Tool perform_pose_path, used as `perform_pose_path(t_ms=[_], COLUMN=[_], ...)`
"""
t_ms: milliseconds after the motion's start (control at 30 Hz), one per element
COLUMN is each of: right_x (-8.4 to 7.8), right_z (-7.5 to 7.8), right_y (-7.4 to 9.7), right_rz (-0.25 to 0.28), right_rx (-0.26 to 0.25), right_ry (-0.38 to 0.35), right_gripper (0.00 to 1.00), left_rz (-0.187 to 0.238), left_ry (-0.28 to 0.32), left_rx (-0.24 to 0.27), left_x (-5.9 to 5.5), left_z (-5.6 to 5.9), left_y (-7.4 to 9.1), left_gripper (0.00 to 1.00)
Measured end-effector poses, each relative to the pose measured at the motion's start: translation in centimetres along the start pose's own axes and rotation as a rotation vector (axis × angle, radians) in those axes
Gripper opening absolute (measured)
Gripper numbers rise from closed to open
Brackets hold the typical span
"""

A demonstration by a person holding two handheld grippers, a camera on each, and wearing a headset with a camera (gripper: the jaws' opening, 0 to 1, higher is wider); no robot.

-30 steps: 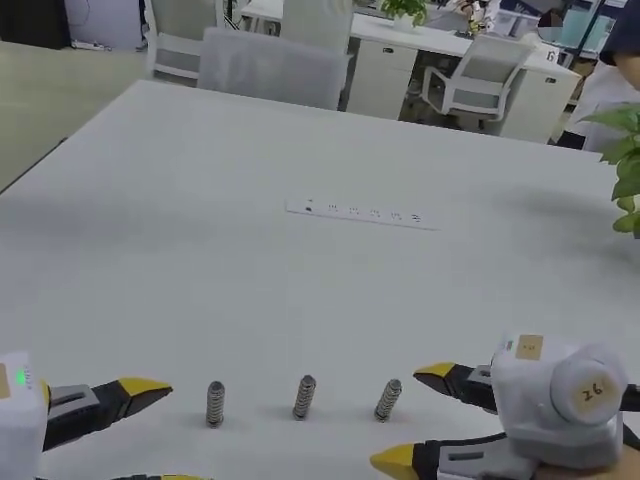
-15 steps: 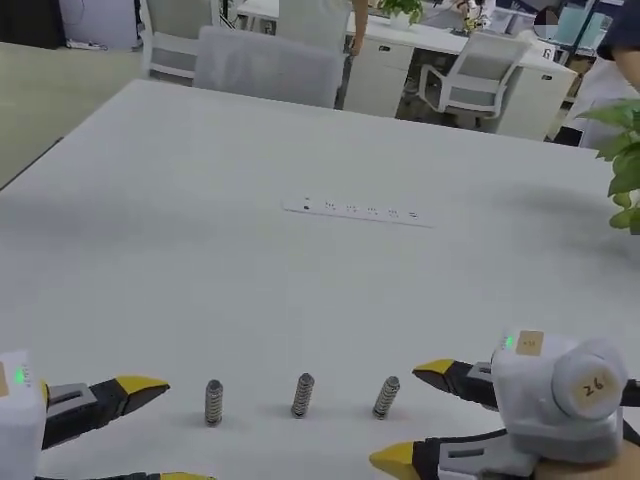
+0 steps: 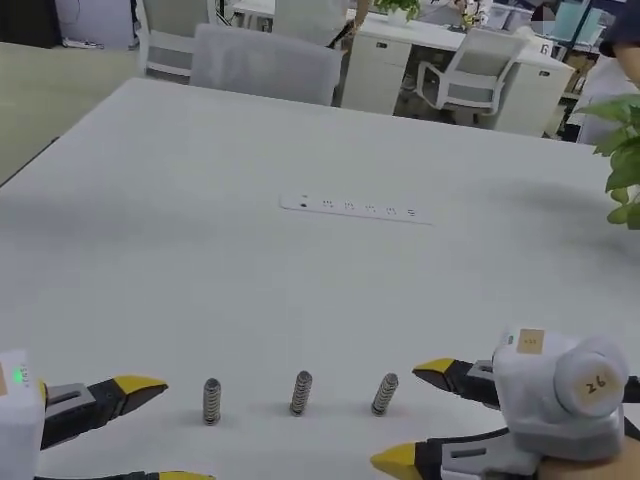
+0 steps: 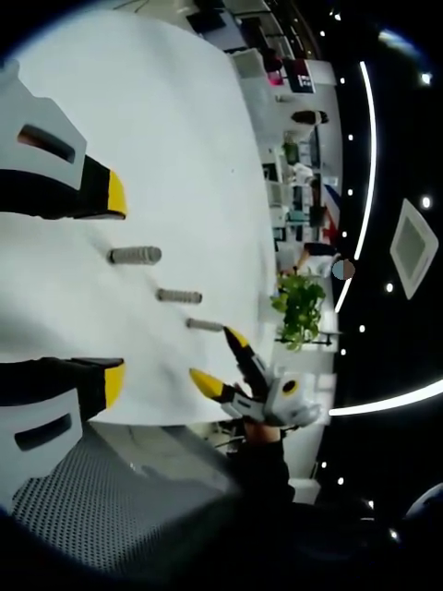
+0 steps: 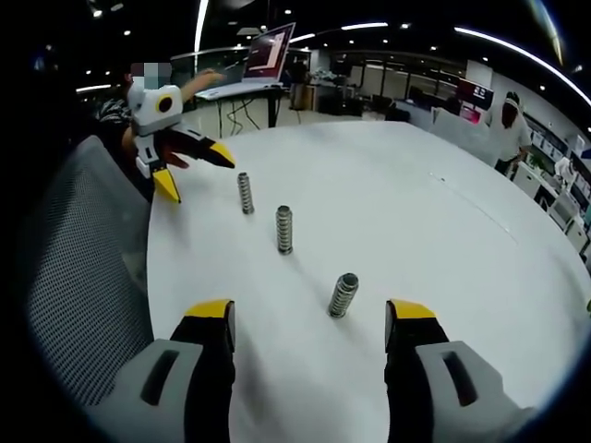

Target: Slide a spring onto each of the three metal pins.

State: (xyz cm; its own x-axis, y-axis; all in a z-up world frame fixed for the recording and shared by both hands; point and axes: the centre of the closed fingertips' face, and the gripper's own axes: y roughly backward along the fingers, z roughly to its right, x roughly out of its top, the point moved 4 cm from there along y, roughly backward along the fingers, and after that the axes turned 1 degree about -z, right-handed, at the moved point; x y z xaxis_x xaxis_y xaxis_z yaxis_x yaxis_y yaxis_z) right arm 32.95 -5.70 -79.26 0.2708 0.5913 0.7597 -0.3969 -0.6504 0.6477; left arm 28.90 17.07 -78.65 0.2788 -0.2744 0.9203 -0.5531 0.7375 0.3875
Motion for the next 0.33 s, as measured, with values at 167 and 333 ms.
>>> perform_pose_path(t_ms=[167, 333], right_x=[-0.02, -0.25], right_z=[0.02, -0.15], right_y=[0.26, 0.32], right_rz=[0.011, 0.006], right_rx=[0.005, 0.015], right_ry=[-0.002, -0.009], right_gripper=[0.65, 0.65], left_rz=[-0.002, -0.005], left_ry=[0.0, 0.0], left_rx=[0.001, 0.0], left_x=[0.02, 0.02], left_z=[-0.01, 0.02], left_y=[-0.01, -0.04], left_gripper=[0.55, 0.55])
